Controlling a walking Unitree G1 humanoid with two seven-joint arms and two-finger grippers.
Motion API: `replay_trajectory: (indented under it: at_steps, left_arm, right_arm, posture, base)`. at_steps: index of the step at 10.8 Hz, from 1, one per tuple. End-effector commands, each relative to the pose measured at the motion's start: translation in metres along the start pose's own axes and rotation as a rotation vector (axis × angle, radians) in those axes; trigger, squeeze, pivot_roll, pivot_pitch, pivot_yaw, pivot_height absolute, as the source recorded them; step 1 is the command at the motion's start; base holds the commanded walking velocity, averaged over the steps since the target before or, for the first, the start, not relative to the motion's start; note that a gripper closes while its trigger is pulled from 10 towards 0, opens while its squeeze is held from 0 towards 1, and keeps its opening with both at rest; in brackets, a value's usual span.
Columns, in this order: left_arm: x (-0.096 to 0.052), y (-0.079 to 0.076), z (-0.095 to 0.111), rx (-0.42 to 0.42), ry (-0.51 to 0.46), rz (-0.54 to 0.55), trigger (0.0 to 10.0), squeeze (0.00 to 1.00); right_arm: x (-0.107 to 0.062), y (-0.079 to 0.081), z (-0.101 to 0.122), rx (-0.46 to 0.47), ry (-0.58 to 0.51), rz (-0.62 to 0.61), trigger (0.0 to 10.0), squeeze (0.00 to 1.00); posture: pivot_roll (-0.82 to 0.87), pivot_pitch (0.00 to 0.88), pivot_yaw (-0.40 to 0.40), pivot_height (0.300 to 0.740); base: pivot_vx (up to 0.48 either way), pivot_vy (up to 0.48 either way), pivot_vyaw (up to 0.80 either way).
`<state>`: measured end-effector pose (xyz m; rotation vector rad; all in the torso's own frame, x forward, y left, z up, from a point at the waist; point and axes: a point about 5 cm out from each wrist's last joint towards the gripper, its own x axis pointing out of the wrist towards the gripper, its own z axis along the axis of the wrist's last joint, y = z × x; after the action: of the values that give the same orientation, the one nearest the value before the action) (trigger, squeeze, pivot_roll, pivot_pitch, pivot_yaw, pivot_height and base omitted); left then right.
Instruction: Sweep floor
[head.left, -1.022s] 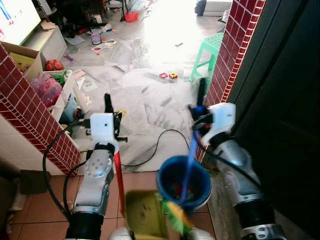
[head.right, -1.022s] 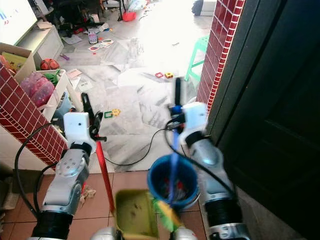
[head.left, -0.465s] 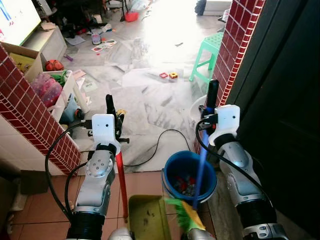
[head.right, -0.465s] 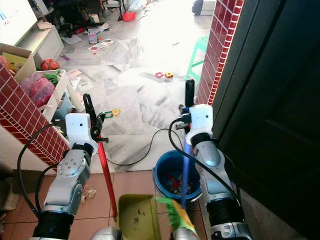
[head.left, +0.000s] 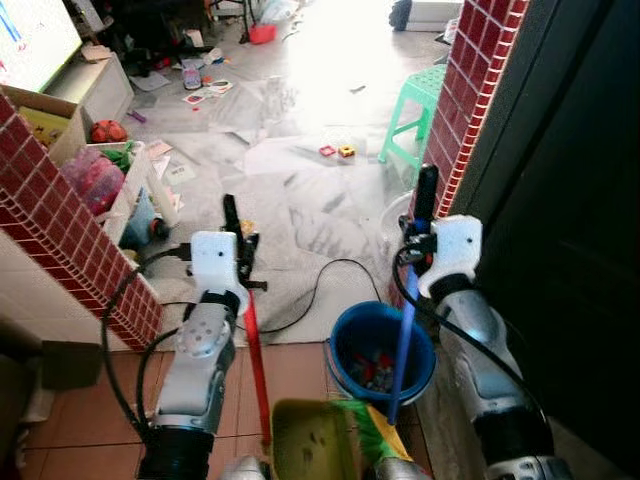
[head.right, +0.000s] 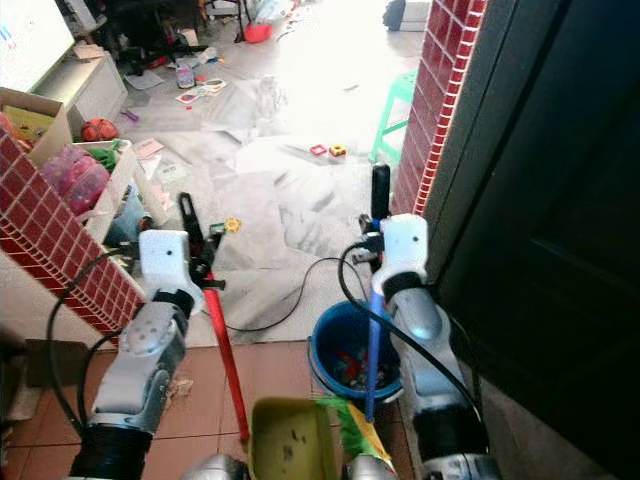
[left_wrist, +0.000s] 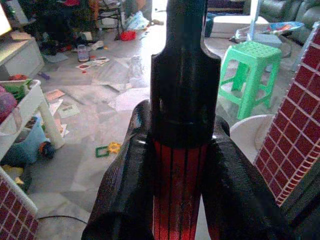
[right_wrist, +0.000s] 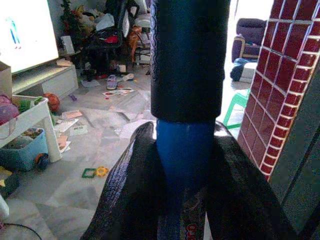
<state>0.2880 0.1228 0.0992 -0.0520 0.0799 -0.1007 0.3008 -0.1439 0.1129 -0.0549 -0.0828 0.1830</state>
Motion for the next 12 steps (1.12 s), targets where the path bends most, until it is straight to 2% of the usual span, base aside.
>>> replay_trajectory:
  at_steps: [1, 4, 9, 10, 12]
  left_arm:
    - [0.001, 0.002, 0.010, 0.002, -0.046, -0.003, 10.0, 0.00]
    - [0.002, -0.007, 0.009, -0.015, -0.045, -0.046, 10.0, 0.00]
    - [0.003, -0.013, 0.005, -0.021, -0.031, -0.082, 10.0, 0.00]
    - [0.003, -0.013, 0.006, 0.010, -0.051, -0.074, 10.0, 0.00]
    - [0.005, -0.015, 0.009, -0.012, -0.064, -0.090, 10.0, 0.00]
  right_arm:
    - [0.002, 0.007, 0.008, 0.041, -0.036, 0.017, 10.0, 0.00]
    - [0.001, 0.007, 0.008, 0.036, -0.033, 0.025, 10.0, 0.00]
    - [0.001, 0.020, 0.001, 0.060, -0.026, 0.035, 10.0, 0.00]
    - [0.000, 0.018, -0.004, 0.072, -0.012, 0.023, 10.0, 0.00]
    - [0.005, 0.025, -0.005, 0.087, -0.017, 0.035, 10.0, 0.00]
  posture:
    - [-0.14, 0.000, 0.073, 0.740]
    - [-0.15, 0.000, 0.071, 0.740]
    - [-0.16, 0.000, 0.090, 0.740]
    - [-0.15, 0.000, 0.087, 0.740]
    - [-0.14, 0.000, 0.083, 0.740]
  base:
    - [0.000, 0.480, 0.00]
    - [0.000, 0.480, 0.00]
    - [0.000, 0.480, 0.00]
    - [0.000, 0.000, 0.00]
    - [0.000, 0.000, 0.00]
